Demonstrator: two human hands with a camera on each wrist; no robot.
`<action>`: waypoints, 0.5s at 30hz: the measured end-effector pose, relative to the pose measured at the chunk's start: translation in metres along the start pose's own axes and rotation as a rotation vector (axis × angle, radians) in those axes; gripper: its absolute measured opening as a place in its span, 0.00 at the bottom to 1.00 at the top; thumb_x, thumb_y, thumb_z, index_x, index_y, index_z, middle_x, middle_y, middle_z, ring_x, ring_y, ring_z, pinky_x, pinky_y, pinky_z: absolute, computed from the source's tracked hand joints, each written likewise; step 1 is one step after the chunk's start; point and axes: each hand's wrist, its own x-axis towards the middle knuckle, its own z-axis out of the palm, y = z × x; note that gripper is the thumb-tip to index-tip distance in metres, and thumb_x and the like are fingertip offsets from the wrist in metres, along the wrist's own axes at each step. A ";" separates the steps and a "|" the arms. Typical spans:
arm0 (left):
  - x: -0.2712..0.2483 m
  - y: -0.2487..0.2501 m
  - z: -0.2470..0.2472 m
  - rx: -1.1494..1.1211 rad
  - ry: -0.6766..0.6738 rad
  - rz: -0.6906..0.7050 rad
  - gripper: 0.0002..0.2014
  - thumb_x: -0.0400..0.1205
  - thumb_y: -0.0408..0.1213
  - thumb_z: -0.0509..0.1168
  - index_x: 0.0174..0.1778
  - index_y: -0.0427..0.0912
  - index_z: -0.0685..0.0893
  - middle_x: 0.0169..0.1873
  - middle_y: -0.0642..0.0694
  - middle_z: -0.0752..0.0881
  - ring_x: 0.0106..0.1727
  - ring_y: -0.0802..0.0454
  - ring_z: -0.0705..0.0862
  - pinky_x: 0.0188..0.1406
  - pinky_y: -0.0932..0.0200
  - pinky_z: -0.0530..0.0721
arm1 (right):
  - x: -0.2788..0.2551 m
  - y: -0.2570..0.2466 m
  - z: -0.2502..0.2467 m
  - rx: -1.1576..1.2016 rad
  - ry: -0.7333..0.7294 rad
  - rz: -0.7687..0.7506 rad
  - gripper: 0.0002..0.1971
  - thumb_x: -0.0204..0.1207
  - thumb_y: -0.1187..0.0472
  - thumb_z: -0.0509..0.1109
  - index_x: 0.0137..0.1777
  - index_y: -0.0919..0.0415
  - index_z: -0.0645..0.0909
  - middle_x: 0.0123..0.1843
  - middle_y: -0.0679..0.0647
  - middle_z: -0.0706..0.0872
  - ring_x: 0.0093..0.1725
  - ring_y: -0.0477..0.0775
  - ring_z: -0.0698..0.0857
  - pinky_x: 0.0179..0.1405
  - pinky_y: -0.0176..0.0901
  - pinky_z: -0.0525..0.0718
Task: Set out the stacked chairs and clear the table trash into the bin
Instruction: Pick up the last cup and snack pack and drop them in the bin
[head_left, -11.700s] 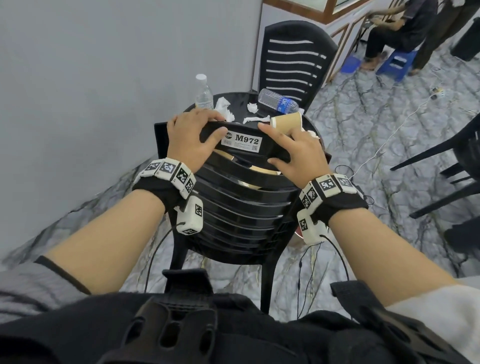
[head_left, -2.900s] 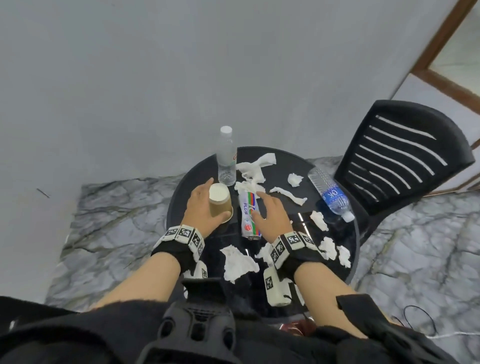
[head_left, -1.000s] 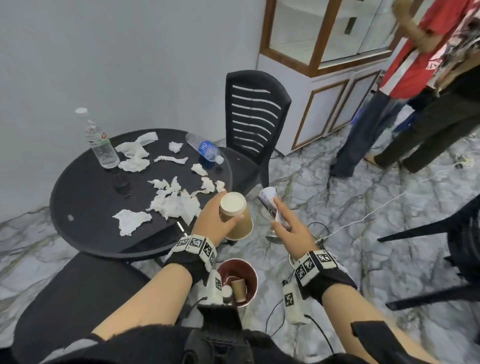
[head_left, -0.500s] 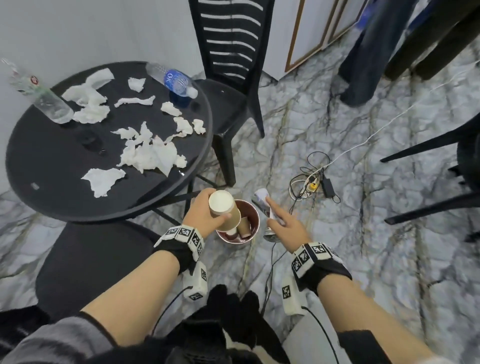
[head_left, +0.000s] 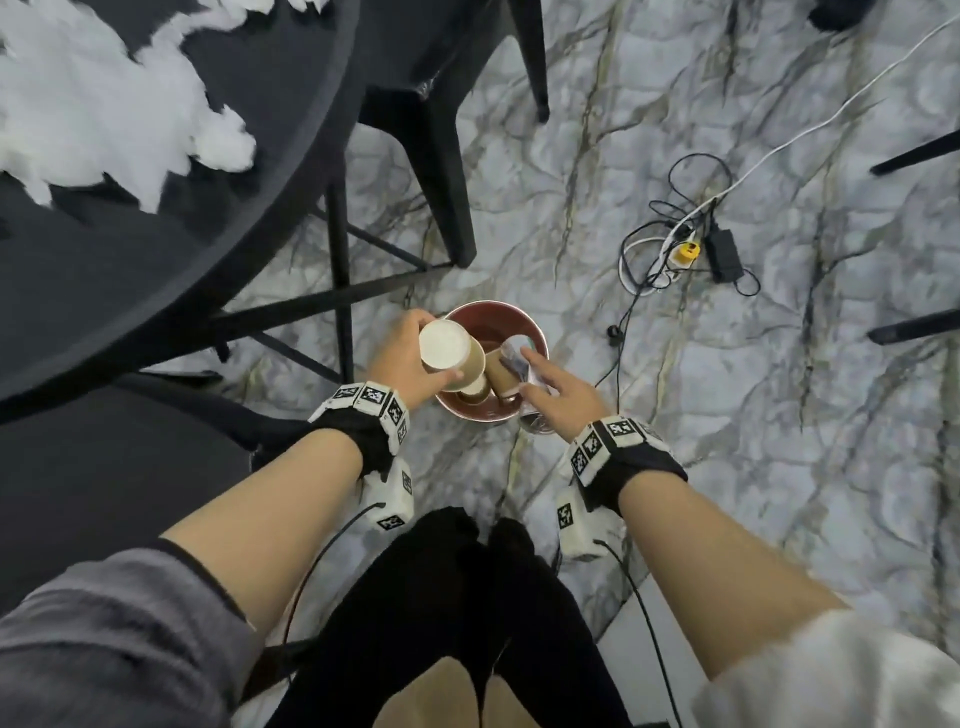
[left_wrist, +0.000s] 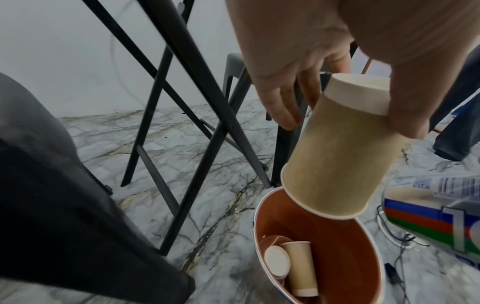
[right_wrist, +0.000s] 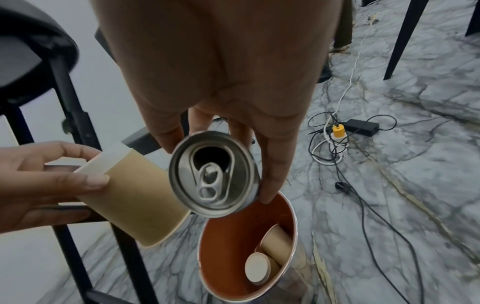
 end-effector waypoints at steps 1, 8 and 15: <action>0.014 -0.014 0.011 0.010 0.005 0.004 0.32 0.64 0.43 0.80 0.59 0.49 0.70 0.54 0.47 0.80 0.53 0.45 0.81 0.52 0.47 0.80 | 0.019 0.011 0.005 -0.016 -0.007 0.000 0.26 0.78 0.49 0.67 0.75 0.34 0.67 0.76 0.51 0.75 0.75 0.52 0.73 0.70 0.37 0.66; 0.105 -0.077 0.081 0.120 0.011 0.022 0.35 0.64 0.47 0.80 0.63 0.48 0.71 0.52 0.51 0.78 0.50 0.50 0.78 0.45 0.57 0.72 | 0.134 0.073 0.031 -0.231 -0.020 -0.041 0.26 0.80 0.49 0.63 0.77 0.33 0.63 0.69 0.56 0.82 0.65 0.55 0.81 0.63 0.36 0.74; 0.133 -0.075 0.086 0.171 -0.068 0.088 0.33 0.68 0.44 0.77 0.67 0.45 0.73 0.64 0.45 0.81 0.65 0.45 0.79 0.64 0.51 0.76 | 0.153 0.074 0.038 -0.371 0.025 -0.137 0.29 0.83 0.50 0.59 0.82 0.49 0.57 0.81 0.59 0.66 0.78 0.58 0.68 0.76 0.45 0.64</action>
